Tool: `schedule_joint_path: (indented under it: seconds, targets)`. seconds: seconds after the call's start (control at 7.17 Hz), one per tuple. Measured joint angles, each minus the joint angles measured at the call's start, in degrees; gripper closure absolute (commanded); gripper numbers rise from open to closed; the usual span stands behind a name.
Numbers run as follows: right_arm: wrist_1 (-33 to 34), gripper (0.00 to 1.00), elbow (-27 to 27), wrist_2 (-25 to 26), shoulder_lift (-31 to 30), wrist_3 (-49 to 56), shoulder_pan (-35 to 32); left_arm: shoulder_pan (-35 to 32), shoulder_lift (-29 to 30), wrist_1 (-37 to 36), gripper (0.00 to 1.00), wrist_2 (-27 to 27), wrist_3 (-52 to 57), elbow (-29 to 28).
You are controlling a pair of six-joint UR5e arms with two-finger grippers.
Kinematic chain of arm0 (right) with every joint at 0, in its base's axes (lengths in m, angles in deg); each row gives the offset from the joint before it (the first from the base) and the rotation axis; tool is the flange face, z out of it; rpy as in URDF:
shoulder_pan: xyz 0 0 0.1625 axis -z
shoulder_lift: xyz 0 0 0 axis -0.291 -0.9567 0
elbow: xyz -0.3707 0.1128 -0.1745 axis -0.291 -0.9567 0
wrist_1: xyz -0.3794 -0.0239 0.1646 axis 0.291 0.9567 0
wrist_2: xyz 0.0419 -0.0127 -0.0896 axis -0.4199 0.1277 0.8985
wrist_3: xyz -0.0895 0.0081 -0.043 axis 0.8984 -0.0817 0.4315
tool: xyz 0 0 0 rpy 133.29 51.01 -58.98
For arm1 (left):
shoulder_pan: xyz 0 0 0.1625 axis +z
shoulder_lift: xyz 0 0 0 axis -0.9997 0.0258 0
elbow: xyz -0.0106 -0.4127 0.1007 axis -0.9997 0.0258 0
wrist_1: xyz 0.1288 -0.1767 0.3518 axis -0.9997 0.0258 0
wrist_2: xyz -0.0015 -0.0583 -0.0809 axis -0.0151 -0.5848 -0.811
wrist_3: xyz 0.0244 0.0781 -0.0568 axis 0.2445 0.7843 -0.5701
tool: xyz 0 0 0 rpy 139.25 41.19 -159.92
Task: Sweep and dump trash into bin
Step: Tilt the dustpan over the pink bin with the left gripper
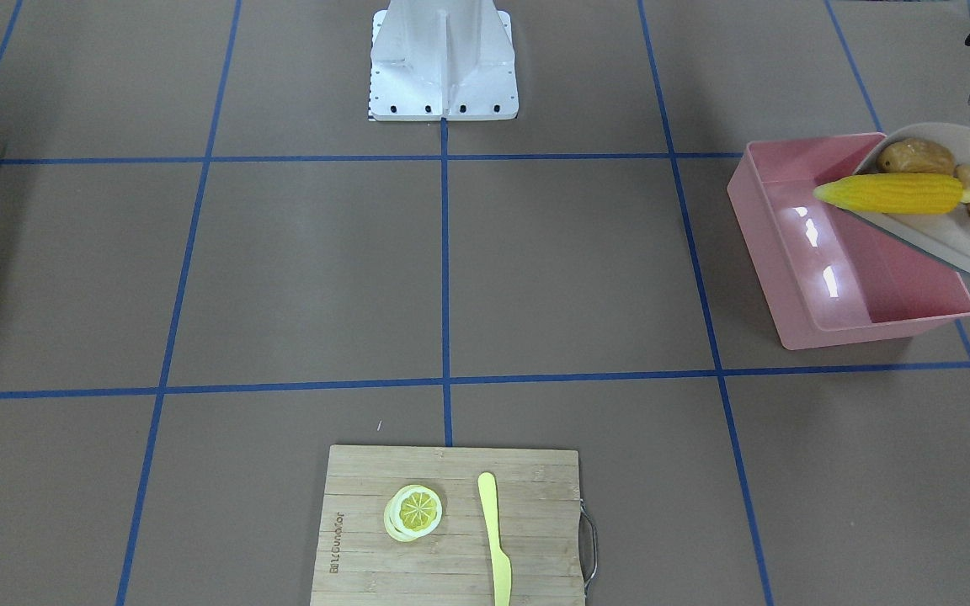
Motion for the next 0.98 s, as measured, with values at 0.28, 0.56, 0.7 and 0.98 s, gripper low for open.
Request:
schedule_joint_path:
  seconds: [0.28, 0.56, 0.7, 0.98]
  targets:
    - [1.6, 0.00, -1.0, 0.6, 0.8, 2.6, -1.3, -1.6, -0.2, -0.1, 1.00, 1.7, 15.3, -1.7]
    - [1.2, 0.00, -0.7, 1.2, 1.2, 2.5, -1.7, -2.0, 0.0, -0.3, 1.00, 6.4, 33.1, -1.7]
    - [1.0, 0.00, -0.1, 1.5, 1.1, 2.3, -2.1, -2.0, 0.3, -0.4, 1.00, 8.2, 39.9, -1.5]
    - [0.8, 0.00, 0.5, 2.0, 0.6, 2.2, -2.7, -1.9, 1.1, -0.8, 1.00, 11.9, 50.6, -0.8]
